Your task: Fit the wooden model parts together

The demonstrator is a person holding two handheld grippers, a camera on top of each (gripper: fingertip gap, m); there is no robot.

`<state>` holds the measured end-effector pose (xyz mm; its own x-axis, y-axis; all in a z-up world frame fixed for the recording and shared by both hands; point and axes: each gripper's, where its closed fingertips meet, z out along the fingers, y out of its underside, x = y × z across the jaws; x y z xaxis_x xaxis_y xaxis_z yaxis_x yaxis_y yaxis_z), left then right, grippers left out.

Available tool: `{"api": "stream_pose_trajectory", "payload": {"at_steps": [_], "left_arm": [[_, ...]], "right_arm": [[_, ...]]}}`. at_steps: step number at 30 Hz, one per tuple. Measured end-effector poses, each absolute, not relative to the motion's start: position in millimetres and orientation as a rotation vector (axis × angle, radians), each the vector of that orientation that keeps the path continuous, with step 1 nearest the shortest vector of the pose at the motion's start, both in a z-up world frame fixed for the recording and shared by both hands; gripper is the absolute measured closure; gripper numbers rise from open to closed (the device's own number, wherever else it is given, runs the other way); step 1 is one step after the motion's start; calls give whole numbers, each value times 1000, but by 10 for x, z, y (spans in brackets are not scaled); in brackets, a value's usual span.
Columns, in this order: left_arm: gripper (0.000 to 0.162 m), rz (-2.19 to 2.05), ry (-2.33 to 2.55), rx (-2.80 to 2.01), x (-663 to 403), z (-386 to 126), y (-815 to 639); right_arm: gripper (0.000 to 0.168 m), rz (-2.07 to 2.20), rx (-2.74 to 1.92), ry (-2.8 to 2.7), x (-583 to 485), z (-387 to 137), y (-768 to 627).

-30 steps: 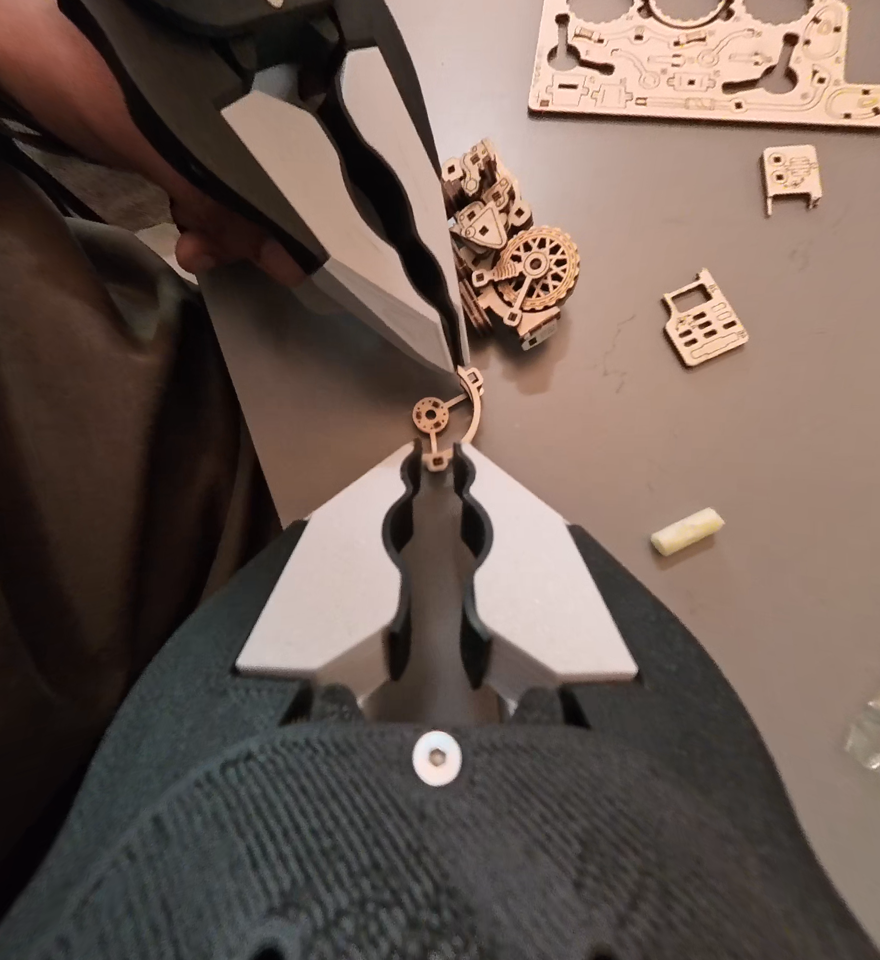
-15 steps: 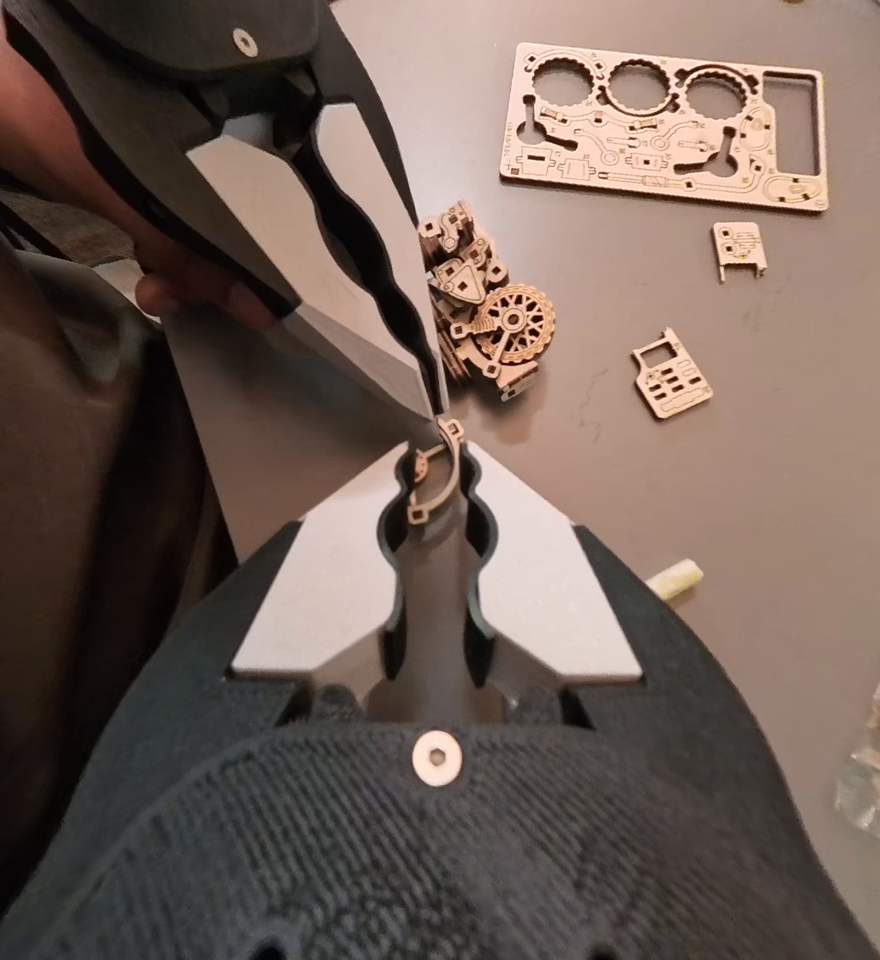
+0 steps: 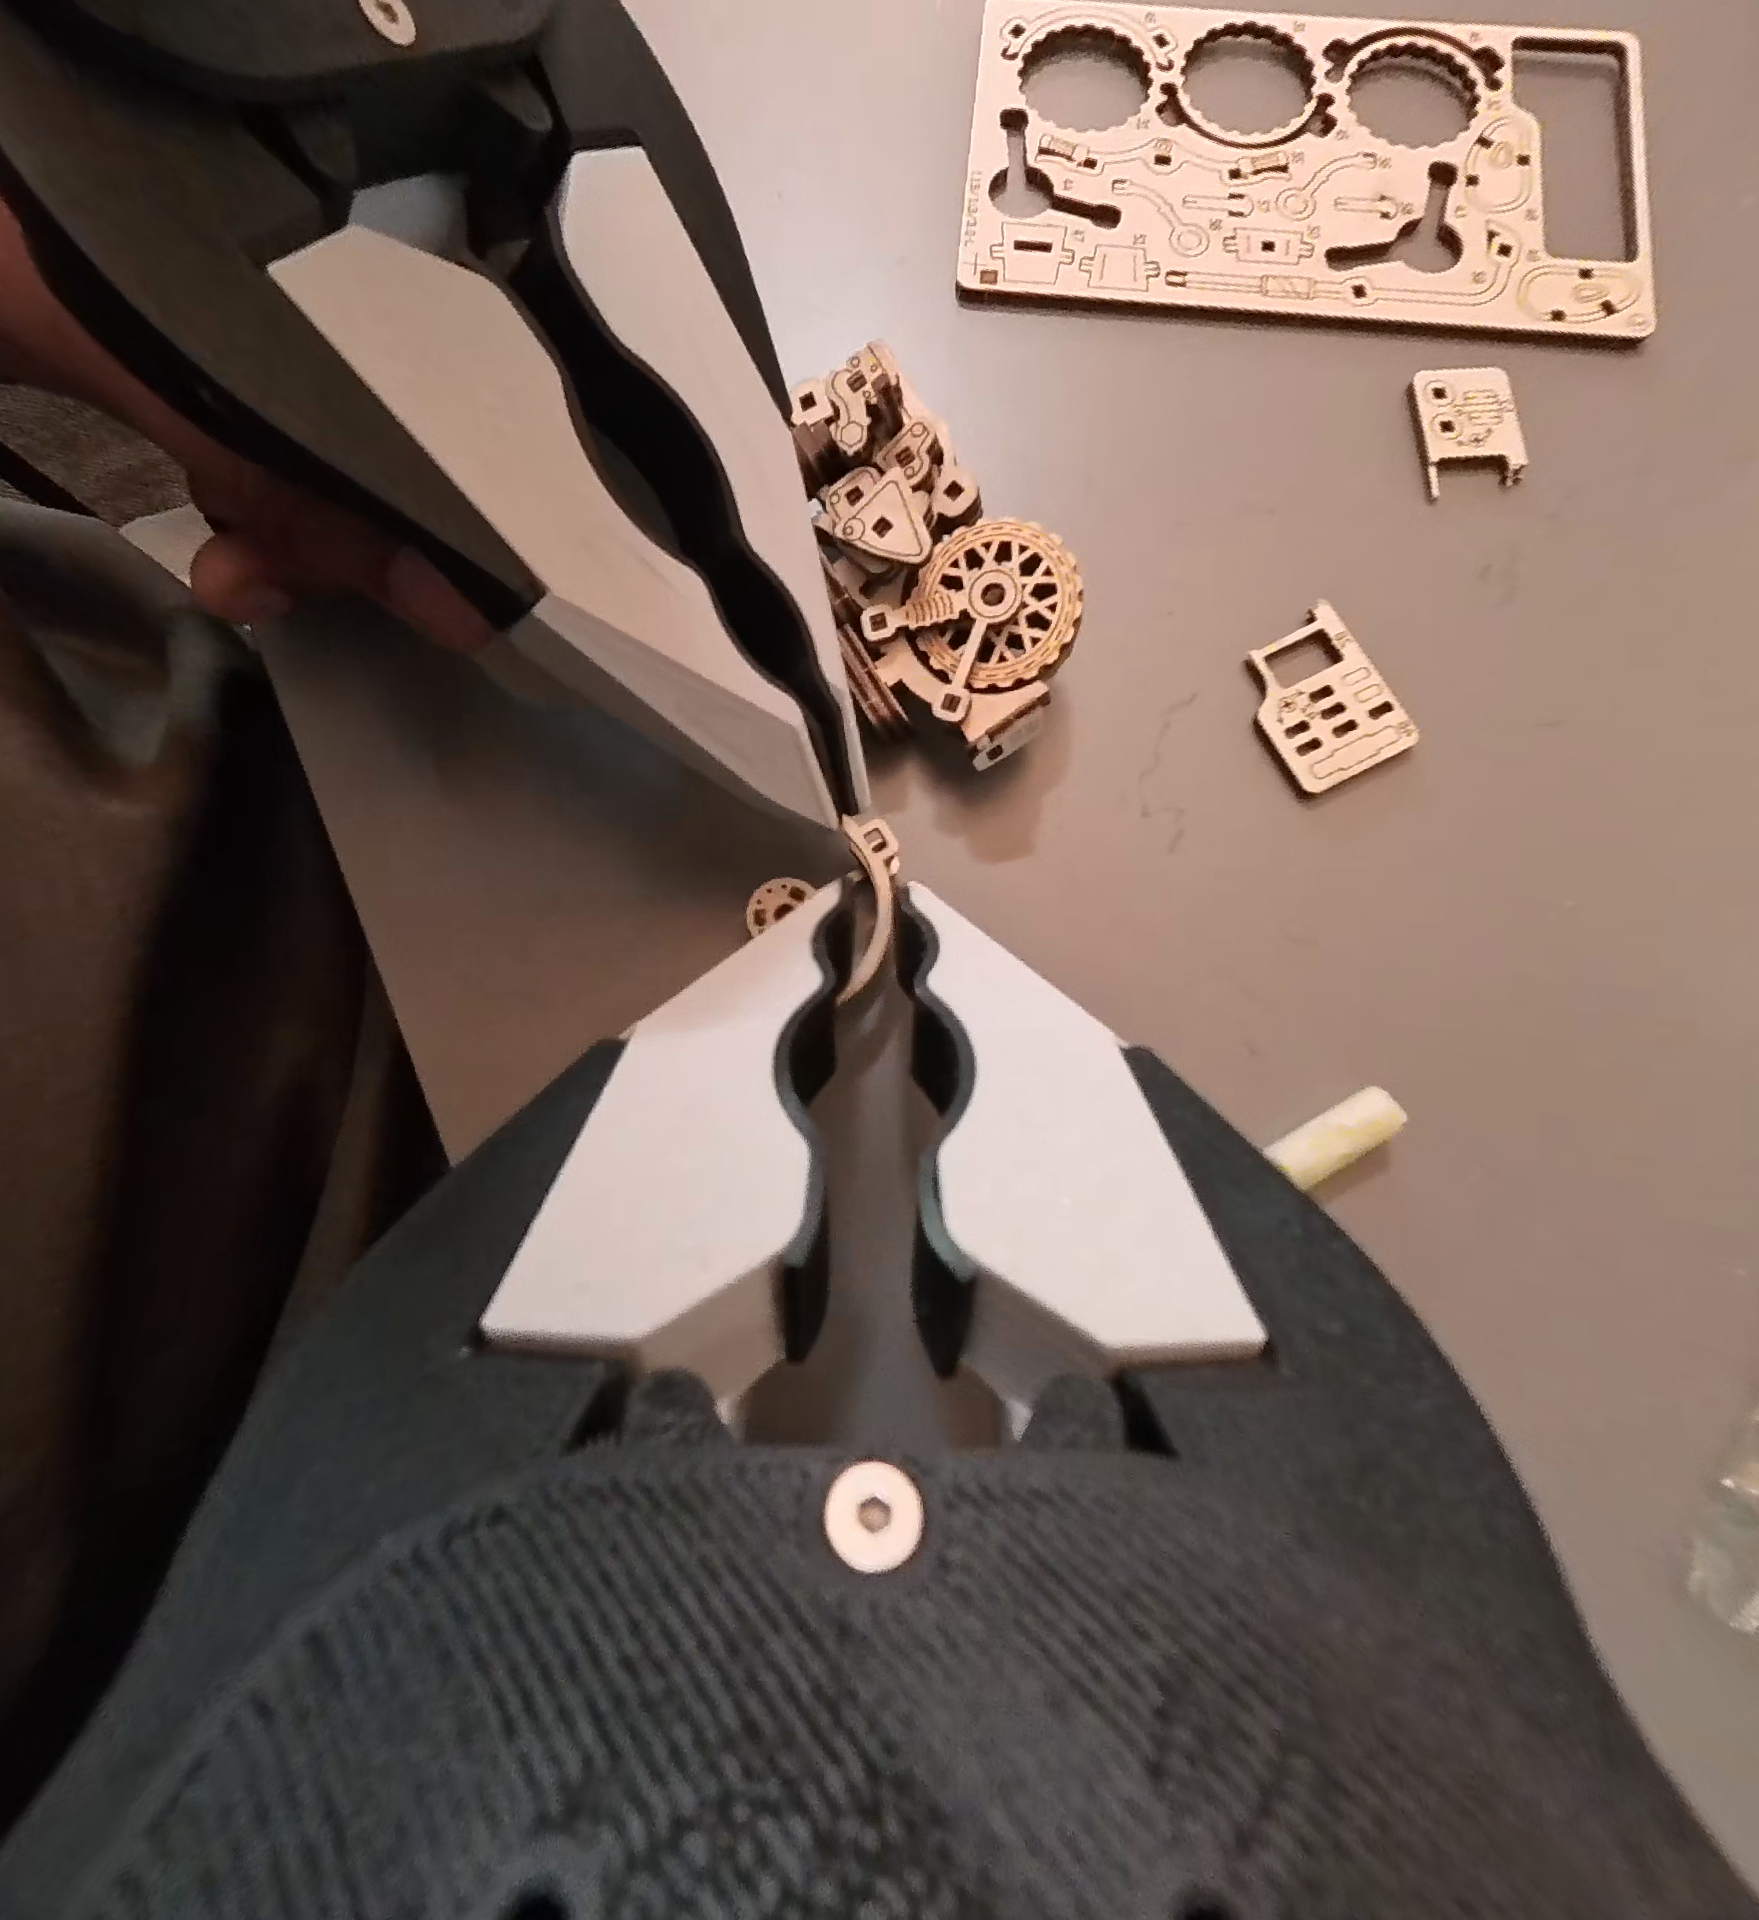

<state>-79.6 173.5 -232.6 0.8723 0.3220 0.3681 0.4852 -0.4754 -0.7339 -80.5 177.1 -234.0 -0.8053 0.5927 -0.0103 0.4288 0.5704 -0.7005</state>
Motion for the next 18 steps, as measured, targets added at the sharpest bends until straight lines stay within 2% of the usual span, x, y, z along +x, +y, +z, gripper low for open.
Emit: {"api": "stream_pose_trajectory", "payload": {"at_steps": [18], "left_arm": [[162,-215,-554,-2121,-741,-2328,1738]], "right_arm": [[166,1066,-895,-2564,-823,-2331,1811]]}}
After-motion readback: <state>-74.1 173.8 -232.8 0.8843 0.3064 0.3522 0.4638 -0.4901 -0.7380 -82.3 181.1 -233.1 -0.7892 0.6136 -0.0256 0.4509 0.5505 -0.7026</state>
